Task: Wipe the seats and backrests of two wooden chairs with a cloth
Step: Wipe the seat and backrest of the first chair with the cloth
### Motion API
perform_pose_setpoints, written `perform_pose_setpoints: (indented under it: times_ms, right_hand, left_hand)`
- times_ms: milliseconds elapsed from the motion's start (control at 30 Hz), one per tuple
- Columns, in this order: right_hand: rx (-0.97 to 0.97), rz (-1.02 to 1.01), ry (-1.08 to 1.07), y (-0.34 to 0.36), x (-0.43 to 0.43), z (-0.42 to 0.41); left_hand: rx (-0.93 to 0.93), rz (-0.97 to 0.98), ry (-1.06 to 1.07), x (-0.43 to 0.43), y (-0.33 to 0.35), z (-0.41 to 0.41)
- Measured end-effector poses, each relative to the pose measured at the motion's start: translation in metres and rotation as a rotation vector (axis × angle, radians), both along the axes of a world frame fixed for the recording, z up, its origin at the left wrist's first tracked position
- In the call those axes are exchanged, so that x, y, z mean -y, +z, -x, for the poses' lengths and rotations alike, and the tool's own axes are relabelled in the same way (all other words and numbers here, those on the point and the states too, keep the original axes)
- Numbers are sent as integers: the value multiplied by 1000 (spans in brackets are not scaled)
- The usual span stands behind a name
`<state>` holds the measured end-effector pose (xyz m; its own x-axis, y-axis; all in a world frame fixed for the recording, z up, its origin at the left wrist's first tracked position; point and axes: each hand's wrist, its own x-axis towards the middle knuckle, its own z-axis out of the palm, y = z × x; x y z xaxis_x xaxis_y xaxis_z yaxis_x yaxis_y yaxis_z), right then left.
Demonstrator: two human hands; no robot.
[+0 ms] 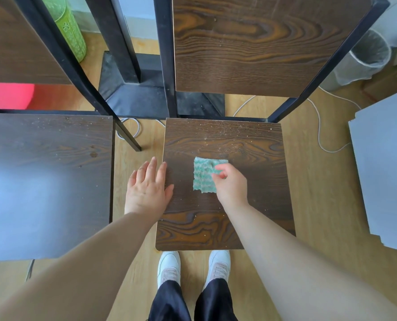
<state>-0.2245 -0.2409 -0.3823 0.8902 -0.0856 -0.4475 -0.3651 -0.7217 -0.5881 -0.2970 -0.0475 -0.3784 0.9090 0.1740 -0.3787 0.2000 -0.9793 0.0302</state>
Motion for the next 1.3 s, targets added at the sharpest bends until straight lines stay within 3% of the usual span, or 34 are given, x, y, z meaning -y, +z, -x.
perform_pose_setpoints:
  times_ms: [533, 933, 1300]
  right_hand:
    - [183, 457, 343, -28, -26, 2]
    - [277, 193, 374, -11, -69, -66]
    - [274, 239, 551, -31, -133, -120]
  left_hand:
    - [-9, 14, 17, -12, -10, -1]
    - [-43, -49, -36, -30, -9, -3]
    - [-10, -41, 27, -53, -18, -6]
